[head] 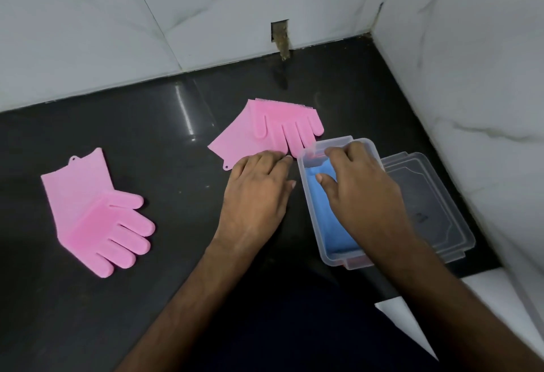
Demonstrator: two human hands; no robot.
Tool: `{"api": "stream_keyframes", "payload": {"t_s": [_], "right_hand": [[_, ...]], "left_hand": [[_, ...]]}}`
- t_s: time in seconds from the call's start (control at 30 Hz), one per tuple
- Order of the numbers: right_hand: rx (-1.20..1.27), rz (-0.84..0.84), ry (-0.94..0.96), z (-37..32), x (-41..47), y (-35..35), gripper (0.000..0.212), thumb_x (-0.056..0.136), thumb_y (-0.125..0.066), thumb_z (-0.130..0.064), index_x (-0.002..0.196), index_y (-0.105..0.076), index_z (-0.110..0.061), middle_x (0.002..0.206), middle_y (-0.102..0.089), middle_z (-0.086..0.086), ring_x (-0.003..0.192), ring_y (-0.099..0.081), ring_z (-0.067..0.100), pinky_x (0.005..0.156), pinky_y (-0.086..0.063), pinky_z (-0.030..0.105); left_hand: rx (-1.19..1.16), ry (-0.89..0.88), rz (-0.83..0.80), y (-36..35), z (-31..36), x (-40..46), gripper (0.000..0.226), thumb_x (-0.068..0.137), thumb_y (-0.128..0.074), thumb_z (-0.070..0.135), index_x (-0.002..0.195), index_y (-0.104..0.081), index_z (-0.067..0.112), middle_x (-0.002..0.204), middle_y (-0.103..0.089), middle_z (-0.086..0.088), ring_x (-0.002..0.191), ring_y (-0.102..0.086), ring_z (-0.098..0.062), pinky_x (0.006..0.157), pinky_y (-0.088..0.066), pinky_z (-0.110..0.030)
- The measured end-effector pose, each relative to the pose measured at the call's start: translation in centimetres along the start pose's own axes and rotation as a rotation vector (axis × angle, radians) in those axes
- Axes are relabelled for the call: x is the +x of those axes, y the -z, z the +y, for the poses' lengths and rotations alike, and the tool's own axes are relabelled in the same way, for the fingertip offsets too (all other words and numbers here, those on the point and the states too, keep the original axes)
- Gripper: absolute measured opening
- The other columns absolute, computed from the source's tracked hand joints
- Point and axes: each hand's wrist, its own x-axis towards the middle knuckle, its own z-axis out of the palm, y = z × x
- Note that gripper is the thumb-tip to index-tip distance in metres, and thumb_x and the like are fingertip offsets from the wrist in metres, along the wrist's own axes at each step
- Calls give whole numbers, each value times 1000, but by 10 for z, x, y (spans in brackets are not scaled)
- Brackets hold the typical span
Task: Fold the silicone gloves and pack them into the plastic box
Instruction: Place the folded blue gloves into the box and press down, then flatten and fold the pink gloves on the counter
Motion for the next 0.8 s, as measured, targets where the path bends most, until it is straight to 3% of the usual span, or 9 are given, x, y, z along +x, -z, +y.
{"api": "stream_keyframes", "payload": {"t_s": [0.17, 0.3, 0.4, 0.53, 0.6, 0.7, 0.8], "right_hand": [[-11, -10, 84, -1, 35, -3, 40, 102, -52, -39, 137, -53, -19, 137, -49, 5, 118, -55, 20, 94, -48, 33], [45, -3, 130, -3, 87, -3, 41, 101, -59, -31, 138, -57, -14, 138, -50, 8, 118, -56, 21, 94, -50, 33], [0, -36, 181, -4, 134, -11, 45, 100, -60, -34, 140, -54, -16, 137, -52, 7, 119, -57, 21, 98, -51, 35], [-137, -160, 210, -7, 184, -32, 60, 91, -71, -37, 143, -48, -18, 140, -51, 7, 120, -57, 25, 97, -53, 42], [-195, -242, 184, -7, 201, -43, 69, 86, -77, -37, 144, -44, -17, 140, -51, 9, 121, -57, 27, 96, -53, 43], [-202, -325, 125, -5, 216, -51, 62, 84, -79, -38, 135, -51, -17, 125, -56, 8, 104, -62, 24, 82, -51, 37], [-137, -312, 113, -9, 219, -49, 43, 86, -77, -37, 121, -62, -18, 106, -58, 2, 87, -57, 18, 73, -45, 33]], "left_hand": [[-19, 104, -6, -11, -17, 27, 38, 95, -72, 25, 130, -69, 12, 134, -69, -7, 127, -62, -27, 110, -43, -45], [-90, 225, -50, -24, -33, 53, 37, 99, -68, 28, 133, -68, 14, 138, -67, -6, 129, -60, -26, 111, -39, -42], [-252, 329, -64, -36, -44, 74, 42, 101, -65, 29, 140, -63, 14, 144, -61, -3, 130, -57, -25, 110, -45, -41], [-493, 457, -45, -54, -55, 94, 49, 99, -68, 30, 145, -57, 15, 144, -55, 2, 128, -55, -15, 106, -42, -24], [-556, 486, -45, -62, -59, 100, 51, 98, -71, 29, 145, -56, 14, 142, -52, 2, 125, -55, -15, 106, -44, -26], [-622, 497, -27, -70, -61, 103, 51, 96, -74, 27, 143, -58, 14, 140, -49, 3, 122, -53, -16, 108, -47, -33], [-687, 487, -7, -73, -64, 97, 54, 95, -74, 36, 143, -56, 19, 138, -48, 10, 123, -52, -13, 105, -46, -27]]}}
